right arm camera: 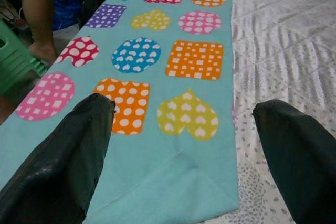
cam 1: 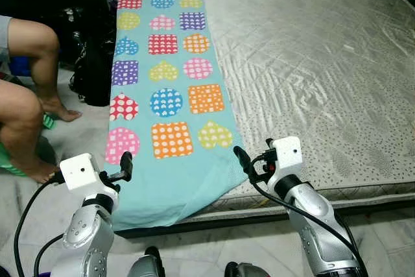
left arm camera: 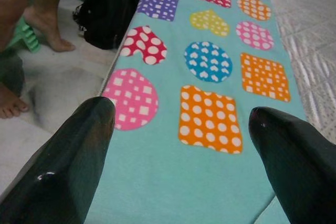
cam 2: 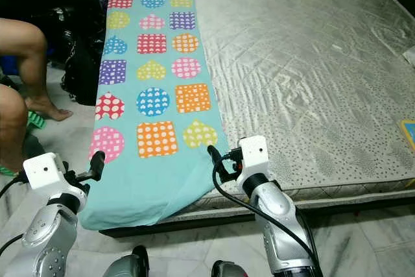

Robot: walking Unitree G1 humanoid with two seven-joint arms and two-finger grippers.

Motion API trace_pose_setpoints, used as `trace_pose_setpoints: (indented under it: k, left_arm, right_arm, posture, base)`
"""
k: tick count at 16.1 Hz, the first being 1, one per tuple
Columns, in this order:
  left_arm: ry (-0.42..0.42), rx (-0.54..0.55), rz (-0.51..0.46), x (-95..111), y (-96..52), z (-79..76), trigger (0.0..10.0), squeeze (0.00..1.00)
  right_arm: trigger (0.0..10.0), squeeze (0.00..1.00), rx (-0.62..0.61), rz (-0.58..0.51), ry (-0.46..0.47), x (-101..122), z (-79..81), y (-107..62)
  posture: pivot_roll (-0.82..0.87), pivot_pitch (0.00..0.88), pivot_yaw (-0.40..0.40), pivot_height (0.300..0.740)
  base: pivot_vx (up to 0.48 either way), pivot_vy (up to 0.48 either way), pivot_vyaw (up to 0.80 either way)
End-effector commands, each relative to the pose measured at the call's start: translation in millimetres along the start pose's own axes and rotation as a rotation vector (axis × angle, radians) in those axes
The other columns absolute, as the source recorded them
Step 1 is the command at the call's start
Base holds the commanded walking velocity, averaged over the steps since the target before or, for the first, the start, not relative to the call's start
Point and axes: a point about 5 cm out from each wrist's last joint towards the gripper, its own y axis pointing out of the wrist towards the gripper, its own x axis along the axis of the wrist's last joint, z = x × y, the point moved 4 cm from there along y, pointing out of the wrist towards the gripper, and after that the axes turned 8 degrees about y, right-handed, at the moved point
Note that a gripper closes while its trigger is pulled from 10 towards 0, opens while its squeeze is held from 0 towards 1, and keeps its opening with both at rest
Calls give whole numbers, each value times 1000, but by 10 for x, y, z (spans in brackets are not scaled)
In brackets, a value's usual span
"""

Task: Clean up the room

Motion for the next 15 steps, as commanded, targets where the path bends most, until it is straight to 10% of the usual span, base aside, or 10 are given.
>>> trace_pose_setpoints:
  k: [1, 15]
  left_arm:
    - [14, 17, 17, -51, -1, 35, 10000, 0]
    - [-31, -4, -7, -16, -8, -1, 10000, 0]
  right_arm:
    - [10000, 0, 7, 12, -2, -38, 2, -11]
    - [10000, 0, 19, -2, -8, -5, -16, 27]
  posture:
    - [-61, 213, -30, 710]
    - [-67, 223, -35, 585]
  base:
    - [0, 0, 0]
    - [0, 0, 0]
